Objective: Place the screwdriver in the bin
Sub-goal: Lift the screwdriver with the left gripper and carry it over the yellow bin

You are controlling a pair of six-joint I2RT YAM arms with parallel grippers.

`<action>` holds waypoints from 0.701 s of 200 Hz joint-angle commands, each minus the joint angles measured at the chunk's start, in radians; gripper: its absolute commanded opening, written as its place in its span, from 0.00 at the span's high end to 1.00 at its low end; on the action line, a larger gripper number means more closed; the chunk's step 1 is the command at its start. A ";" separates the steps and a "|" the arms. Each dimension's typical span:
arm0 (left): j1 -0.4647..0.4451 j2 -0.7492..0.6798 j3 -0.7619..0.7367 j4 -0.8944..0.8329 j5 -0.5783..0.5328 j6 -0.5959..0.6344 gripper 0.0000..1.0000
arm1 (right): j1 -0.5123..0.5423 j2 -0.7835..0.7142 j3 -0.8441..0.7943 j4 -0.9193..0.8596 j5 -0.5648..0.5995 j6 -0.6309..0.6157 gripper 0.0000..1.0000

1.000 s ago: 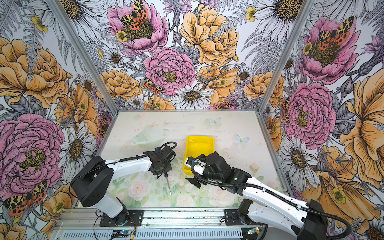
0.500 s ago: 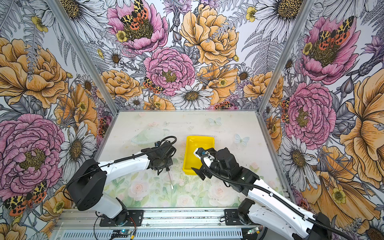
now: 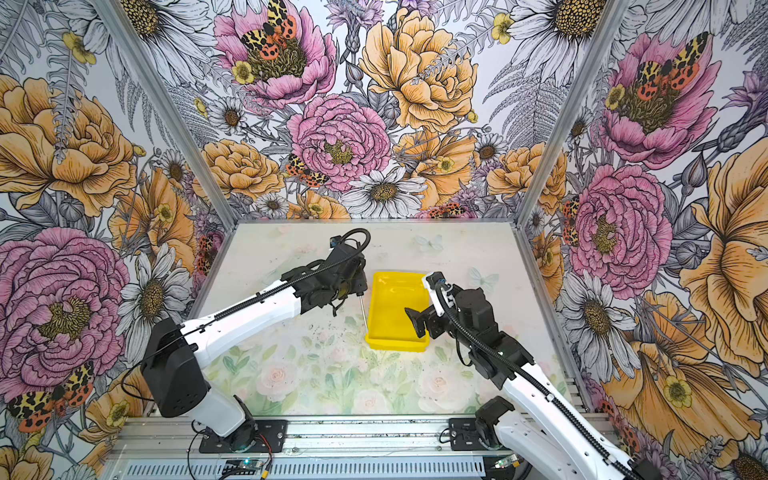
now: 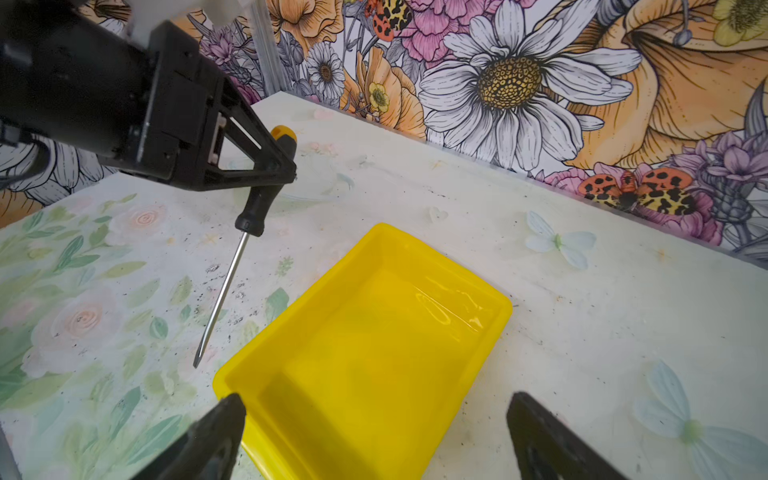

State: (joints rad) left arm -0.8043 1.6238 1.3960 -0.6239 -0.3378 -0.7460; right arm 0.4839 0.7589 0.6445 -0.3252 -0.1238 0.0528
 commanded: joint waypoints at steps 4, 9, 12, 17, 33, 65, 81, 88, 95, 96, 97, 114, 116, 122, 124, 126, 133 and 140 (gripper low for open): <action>-0.004 0.095 0.098 0.009 -0.038 0.052 0.90 | -0.034 -0.022 -0.014 0.007 0.012 0.071 0.01; -0.006 0.115 0.119 0.008 -0.037 0.053 0.90 | -0.040 -0.023 -0.015 0.006 0.016 0.079 0.01; -0.006 0.130 0.133 0.009 -0.037 0.053 0.90 | -0.042 -0.025 -0.016 0.006 0.017 0.082 0.01; -0.007 0.150 0.155 0.008 -0.035 0.053 0.89 | -0.049 -0.029 -0.017 0.004 0.021 0.091 0.01; -0.011 0.235 0.216 0.010 -0.032 0.048 0.89 | -0.073 -0.036 -0.020 0.001 0.027 0.117 0.00; -0.020 0.343 0.304 0.010 -0.003 0.030 0.88 | -0.105 -0.050 -0.029 -0.010 0.032 0.143 0.01; -0.031 0.382 0.333 0.010 0.005 0.031 0.88 | -0.115 -0.065 -0.038 -0.017 0.032 0.145 0.01; -0.037 0.395 0.340 0.010 0.008 0.029 0.88 | -0.119 -0.076 -0.043 -0.018 0.031 0.145 0.01; -0.043 0.408 0.344 0.010 0.007 0.025 0.88 | -0.121 -0.088 -0.051 -0.020 0.032 0.146 0.01; -0.042 0.408 0.345 0.011 0.007 0.024 0.88 | -0.121 -0.090 -0.051 -0.020 0.032 0.145 0.01; -0.043 0.410 0.345 0.011 0.007 0.024 0.88 | -0.122 -0.091 -0.052 -0.020 0.032 0.146 0.01; -0.051 0.442 0.353 0.010 0.013 0.012 0.88 | -0.128 -0.111 -0.064 -0.023 0.033 0.146 0.00; -0.054 0.446 0.354 0.009 0.013 0.010 0.88 | -0.129 -0.112 -0.066 -0.023 0.033 0.147 0.00; -0.055 0.456 0.358 0.010 0.013 0.010 0.88 | -0.130 -0.116 -0.068 -0.024 0.033 0.148 0.01; -0.056 0.460 0.359 0.010 0.013 0.010 0.88 | -0.131 -0.116 -0.069 -0.024 0.033 0.148 0.01; -0.057 0.463 0.360 0.010 0.013 0.011 0.88 | -0.131 -0.116 -0.069 -0.025 0.033 0.147 0.01; -0.061 0.474 0.363 0.010 0.013 0.009 0.88 | -0.133 -0.115 -0.070 -0.028 0.033 0.148 0.01; -0.063 0.484 0.363 0.010 0.016 0.005 0.88 | -0.134 -0.116 -0.070 -0.029 0.033 0.147 0.01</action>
State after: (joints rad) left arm -0.8558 2.0789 1.7279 -0.6235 -0.3401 -0.7265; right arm 0.3584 0.6544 0.5835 -0.3481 -0.1009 0.1879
